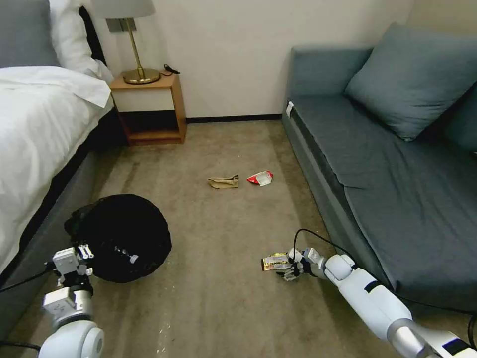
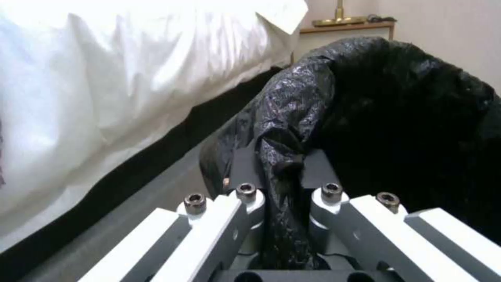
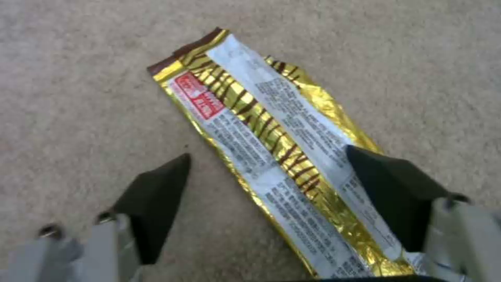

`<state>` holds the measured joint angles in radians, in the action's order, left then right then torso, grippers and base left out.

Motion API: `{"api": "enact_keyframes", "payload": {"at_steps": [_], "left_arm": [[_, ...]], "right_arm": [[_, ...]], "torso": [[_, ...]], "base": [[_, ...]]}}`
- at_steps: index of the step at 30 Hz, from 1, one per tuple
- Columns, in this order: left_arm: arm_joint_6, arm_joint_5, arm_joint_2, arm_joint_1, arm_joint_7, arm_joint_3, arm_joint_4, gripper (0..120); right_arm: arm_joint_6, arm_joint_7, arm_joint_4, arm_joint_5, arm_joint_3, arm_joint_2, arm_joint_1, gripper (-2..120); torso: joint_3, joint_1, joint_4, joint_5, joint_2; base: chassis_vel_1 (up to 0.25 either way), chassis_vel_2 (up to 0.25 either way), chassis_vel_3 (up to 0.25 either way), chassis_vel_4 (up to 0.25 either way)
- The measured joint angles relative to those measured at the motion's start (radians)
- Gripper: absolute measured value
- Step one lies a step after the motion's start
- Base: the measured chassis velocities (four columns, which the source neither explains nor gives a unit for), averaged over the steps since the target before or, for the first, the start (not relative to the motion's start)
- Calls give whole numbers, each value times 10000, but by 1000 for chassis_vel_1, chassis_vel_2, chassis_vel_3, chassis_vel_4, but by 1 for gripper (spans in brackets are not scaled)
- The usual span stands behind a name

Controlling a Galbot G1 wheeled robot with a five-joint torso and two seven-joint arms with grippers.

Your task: Pick up the trash bin, then pick up the garbage on the floor and place it into the trash bin.

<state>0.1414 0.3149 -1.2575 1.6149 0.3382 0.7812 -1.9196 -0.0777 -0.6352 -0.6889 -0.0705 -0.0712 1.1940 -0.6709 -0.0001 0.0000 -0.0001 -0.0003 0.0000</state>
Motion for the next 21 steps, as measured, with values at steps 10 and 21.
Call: {"api": "enact_keyframes", "payload": {"at_steps": [10, 21], "left_arm": [[5, -29, -41, -32, -13, -31, 2, 7], [-5, -32, -36, -52, -14, -34, -2, 7]], "right_arm": [[-160, -82, 175, -61, 74, 64, 16, 39], [-201, -60, 138, 5, 155, 35, 8, 13]], "torso": [[0, -1, 2, 5, 1], [3, 0, 0, 5, -1]], "base": [[0, 0, 0, 0], [0, 0, 0, 0]]}}
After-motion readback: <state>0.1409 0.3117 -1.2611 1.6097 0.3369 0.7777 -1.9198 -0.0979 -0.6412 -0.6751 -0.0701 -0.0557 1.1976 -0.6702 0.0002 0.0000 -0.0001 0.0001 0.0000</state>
